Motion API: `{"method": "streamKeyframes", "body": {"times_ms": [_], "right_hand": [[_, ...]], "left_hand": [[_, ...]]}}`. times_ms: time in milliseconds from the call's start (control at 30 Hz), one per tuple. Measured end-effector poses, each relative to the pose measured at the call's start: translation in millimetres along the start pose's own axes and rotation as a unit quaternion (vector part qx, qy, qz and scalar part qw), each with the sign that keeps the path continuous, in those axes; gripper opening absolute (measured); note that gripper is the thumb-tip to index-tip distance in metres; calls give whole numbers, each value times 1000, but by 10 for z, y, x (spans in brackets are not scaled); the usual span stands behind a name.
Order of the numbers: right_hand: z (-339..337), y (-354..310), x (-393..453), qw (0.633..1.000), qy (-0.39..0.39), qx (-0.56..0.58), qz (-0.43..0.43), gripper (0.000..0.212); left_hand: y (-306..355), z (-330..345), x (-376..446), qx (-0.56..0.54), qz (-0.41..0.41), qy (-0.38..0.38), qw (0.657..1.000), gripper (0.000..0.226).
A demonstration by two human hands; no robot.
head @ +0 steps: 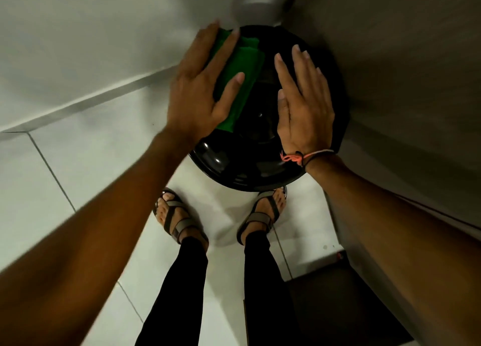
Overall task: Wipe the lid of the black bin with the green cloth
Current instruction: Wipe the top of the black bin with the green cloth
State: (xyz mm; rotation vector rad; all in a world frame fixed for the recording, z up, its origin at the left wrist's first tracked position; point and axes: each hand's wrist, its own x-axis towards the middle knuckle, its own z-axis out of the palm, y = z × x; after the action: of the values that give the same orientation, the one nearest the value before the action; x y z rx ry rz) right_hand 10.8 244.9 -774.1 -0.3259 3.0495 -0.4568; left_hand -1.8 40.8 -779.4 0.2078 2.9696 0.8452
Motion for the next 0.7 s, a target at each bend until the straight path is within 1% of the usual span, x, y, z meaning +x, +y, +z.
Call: {"method": "streamKeyframes", "body": {"times_ms": [100,167,267,333,400,467,500,567,600,633,700], "right_hand": [[-16,-31,1,1000,-1,13,2,51],[-25,-39,11,1000,-2,11,5,51],[-13,-28,1,1000,-2,11,2,51],[-6,-8,9,1000,2,18,-2,51],[-17,-14,9,1000,6,21,0,50],[-24,-10,13,1000,1,16,9,50],[-28,-11,12,1000,-2,11,12,51],[-20,-9,3,1000,-2,2,10,51],[-19,-7,0,1000,-1,-2,8,52],[-24,-4,-5,1000,-4,-10,6,52],[-4,20,-13,999,-20,-34,0,52]], "left_hand": [[165,129,-411,-60,-146,91,983,62],[365,237,-675,-79,-224,125,963,66],[793,388,-985,-110,-317,127,933,73],[1093,452,-1148,-131,-344,103,924,73],[1294,411,-1305,-142,-331,74,930,66],[1265,276,-1384,-123,-295,48,946,61],[1159,177,-1368,-103,-281,35,953,64],[854,-51,-1237,-45,-252,-4,967,80],[707,-167,-1143,-16,-225,-27,974,85],[595,-251,-1051,12,-195,-57,979,83],[505,-348,-898,36,-152,-129,979,69]]}}
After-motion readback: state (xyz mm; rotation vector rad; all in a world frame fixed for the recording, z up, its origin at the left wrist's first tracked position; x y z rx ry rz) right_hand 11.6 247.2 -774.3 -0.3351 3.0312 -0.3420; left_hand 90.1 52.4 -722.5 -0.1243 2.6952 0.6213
